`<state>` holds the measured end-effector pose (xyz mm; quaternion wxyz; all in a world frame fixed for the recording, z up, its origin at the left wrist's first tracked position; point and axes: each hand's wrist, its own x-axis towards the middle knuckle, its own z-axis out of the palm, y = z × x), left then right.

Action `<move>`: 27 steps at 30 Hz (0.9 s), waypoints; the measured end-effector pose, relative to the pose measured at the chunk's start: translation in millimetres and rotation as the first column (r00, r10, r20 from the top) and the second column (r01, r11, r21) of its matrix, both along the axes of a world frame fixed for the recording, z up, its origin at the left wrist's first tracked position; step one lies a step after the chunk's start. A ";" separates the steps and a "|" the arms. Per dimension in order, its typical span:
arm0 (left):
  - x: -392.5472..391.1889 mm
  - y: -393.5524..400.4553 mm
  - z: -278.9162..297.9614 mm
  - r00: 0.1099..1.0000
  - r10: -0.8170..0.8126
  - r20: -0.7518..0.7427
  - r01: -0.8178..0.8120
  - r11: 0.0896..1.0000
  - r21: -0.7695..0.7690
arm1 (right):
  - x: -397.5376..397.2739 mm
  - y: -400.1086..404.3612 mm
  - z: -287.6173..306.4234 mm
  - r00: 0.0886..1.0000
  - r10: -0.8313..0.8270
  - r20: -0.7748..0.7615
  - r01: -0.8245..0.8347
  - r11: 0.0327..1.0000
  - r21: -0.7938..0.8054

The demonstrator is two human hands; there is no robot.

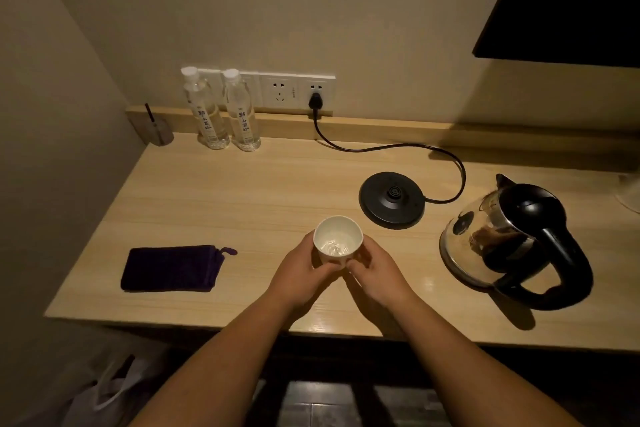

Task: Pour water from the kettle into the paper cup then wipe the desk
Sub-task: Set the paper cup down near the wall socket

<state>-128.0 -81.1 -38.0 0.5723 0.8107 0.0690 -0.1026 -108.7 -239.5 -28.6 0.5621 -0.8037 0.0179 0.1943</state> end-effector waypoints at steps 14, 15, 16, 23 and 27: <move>147.5 57.8 -3.4 0.989 -0.112 0.102 0.095 0.983 0.155 | 129.4 55.7 -2.9 0.993 -0.079 0.083 0.076 0.996 0.040; 157.9 60.8 -4.5 0.989 -0.115 0.098 0.100 0.983 0.151 | 139.0 59.0 -4.4 0.993 -0.085 0.085 0.081 0.996 0.049; 167.8 63.4 -6.1 0.989 -0.115 0.092 0.101 0.984 0.148 | 148.2 61.7 -5.9 0.992 -0.090 0.087 0.085 0.995 0.060; 216.9 74.7 -15.1 0.991 -0.082 0.103 0.067 0.988 0.138 | 197.3 76.0 -7.5 0.990 -0.070 0.124 0.060 0.995 0.083; 223.3 75.4 -18.7 0.990 -0.086 0.107 0.068 0.984 0.163 | 207.2 76.6 -15.9 0.993 -0.055 0.104 0.047 0.996 0.076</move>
